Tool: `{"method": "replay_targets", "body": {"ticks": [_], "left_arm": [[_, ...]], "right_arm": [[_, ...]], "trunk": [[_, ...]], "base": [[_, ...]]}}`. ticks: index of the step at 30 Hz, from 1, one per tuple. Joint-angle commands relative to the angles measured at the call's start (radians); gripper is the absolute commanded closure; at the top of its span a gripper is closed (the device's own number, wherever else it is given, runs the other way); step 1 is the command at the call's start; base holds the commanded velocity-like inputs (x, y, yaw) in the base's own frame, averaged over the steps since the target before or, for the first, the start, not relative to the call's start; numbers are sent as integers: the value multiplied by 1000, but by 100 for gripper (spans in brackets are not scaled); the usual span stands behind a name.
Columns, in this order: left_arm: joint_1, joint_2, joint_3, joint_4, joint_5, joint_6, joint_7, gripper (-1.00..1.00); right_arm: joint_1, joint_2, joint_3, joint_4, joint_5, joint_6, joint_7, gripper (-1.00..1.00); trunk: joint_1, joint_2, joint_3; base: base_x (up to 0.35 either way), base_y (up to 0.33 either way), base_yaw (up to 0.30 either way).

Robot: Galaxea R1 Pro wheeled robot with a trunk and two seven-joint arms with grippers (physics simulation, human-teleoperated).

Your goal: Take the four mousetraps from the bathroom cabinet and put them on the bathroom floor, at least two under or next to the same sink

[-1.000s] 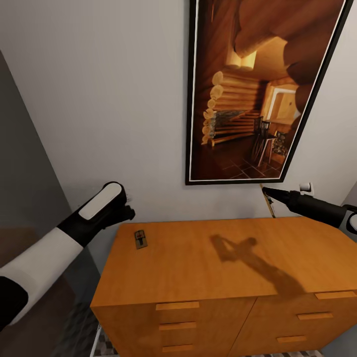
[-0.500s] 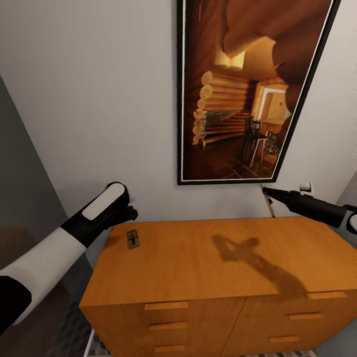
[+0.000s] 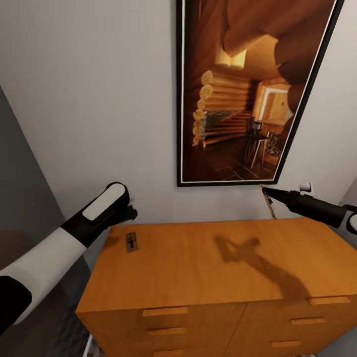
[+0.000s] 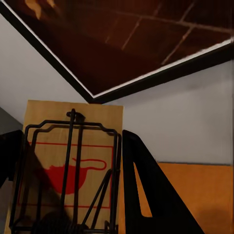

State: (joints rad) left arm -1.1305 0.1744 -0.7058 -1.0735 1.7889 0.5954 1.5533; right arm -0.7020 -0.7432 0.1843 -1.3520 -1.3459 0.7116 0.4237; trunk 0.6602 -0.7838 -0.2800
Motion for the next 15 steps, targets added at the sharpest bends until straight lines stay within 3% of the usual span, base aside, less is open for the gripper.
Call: {"method": "replay_targets", "body": {"ticks": [1, 5, 10, 15], "left_arm": [[-2, 2, -3, 0, 2, 11, 2, -100], [-2, 8, -5, 1, -42, 11, -60, -100], [-2, 6, -6, 0, -92, 11, -85, -100], [-2, 5, -6, 0, -104, 11, -89, -100]], "right_arm": [[-1, -1, 2, 1, -6, 3, -1, 100], [-1, -1, 3, 1, -6, 4, -2, 100], [-1, -1, 2, 2, -6, 3, -2, 100], [-1, 0, 2, 2, -6, 3, -2, 100]], "trunk": [[1, -1, -2], [1, -1, -2], [1, -1, -2], [1, -1, -2]], "base": [[244, -47, 0], [200, -32, 0], [48, -7, 0], [8, -1, 0]]}}
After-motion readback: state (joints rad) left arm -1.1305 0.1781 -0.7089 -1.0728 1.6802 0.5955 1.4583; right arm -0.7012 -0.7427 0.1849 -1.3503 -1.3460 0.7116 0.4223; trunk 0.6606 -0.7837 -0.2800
